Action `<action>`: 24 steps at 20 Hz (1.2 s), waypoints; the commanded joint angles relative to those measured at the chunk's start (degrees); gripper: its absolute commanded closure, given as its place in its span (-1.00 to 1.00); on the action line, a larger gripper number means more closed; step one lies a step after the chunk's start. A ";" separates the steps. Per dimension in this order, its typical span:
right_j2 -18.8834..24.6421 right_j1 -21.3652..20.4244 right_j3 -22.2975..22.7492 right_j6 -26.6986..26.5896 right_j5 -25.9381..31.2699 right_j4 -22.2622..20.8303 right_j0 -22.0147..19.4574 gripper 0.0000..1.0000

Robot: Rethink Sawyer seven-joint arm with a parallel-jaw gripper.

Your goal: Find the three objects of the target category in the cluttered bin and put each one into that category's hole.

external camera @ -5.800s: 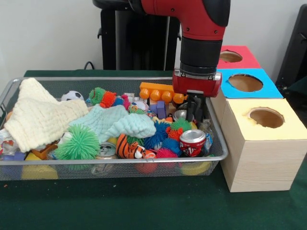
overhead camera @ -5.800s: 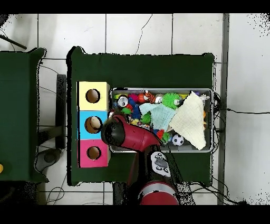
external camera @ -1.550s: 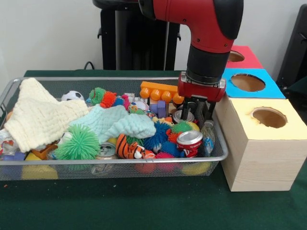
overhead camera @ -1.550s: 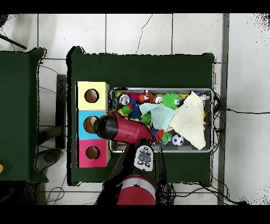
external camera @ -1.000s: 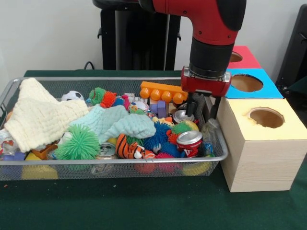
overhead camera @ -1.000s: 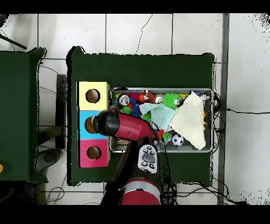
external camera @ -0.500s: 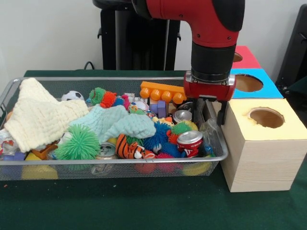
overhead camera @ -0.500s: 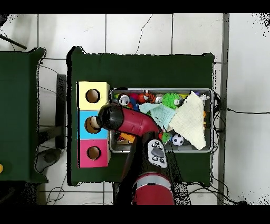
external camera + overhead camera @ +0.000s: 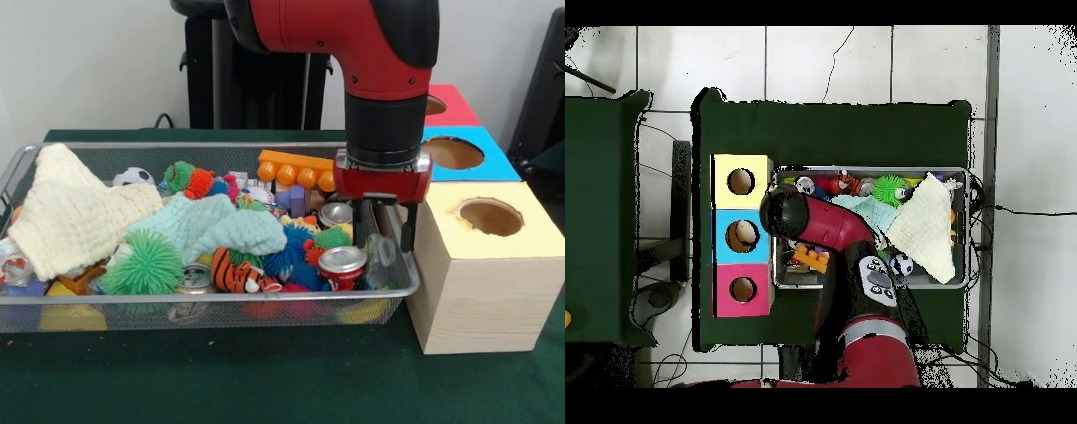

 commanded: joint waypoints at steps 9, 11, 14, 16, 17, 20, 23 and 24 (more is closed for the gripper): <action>5.47 0.99 0.69 4.32 -2.76 -6.81 -3.51 -1.00; 5.56 0.88 0.95 4.65 -2.97 -7.22 -3.68 -1.00; 5.84 0.94 1.06 4.88 -3.39 -7.82 -4.00 -1.00; 6.44 1.02 1.32 4.66 -3.77 -8.39 -4.61 -1.00; 6.46 1.11 1.53 4.80 -4.15 -8.64 -4.71 -1.00; 5.41 1.99 0.86 5.83 -4.76 -8.88 -3.37 -1.00; 5.31 3.88 0.36 7.73 -7.02 -8.35 -2.36 -1.00; 5.49 4.50 0.25 8.12 -7.88 -8.26 -2.32 -1.00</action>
